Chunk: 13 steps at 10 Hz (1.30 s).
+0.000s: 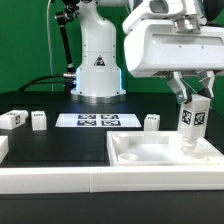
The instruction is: Assemble square table
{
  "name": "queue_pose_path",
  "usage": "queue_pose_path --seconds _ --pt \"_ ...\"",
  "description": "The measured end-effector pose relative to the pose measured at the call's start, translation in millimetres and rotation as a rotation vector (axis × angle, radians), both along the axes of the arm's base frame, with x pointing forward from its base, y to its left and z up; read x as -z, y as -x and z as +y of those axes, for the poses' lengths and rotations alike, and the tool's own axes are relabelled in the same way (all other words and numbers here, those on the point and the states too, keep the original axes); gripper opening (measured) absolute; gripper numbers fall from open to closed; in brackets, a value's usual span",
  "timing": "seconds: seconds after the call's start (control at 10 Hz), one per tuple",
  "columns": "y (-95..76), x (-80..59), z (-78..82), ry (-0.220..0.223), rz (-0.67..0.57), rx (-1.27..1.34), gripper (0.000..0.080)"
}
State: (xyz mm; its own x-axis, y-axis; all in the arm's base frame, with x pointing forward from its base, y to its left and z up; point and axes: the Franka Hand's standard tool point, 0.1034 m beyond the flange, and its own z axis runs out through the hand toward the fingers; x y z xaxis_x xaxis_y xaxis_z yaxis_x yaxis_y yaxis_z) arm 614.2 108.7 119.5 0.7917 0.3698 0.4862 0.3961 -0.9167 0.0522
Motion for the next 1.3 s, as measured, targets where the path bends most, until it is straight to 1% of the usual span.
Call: queue_pose_path --seconds 0.3,0.5,0.6,1.0,1.3 --pt "-3.9 3.6 9.7 -0.004 -0.001 -0.012 0.0291" --pt "-5.0 4.6 8.1 -0.003 -0.020 -0.007 0.0291" --pt "-4.3 5.0 10.4 -0.004 -0.017 -0.009 0.0291" --pt "-3.4 7.4 9.7 -0.003 -0.013 -0.009 0.0291" --pt "-1.5 14.1 9.6 -0.003 -0.006 -0.008 0.0291"
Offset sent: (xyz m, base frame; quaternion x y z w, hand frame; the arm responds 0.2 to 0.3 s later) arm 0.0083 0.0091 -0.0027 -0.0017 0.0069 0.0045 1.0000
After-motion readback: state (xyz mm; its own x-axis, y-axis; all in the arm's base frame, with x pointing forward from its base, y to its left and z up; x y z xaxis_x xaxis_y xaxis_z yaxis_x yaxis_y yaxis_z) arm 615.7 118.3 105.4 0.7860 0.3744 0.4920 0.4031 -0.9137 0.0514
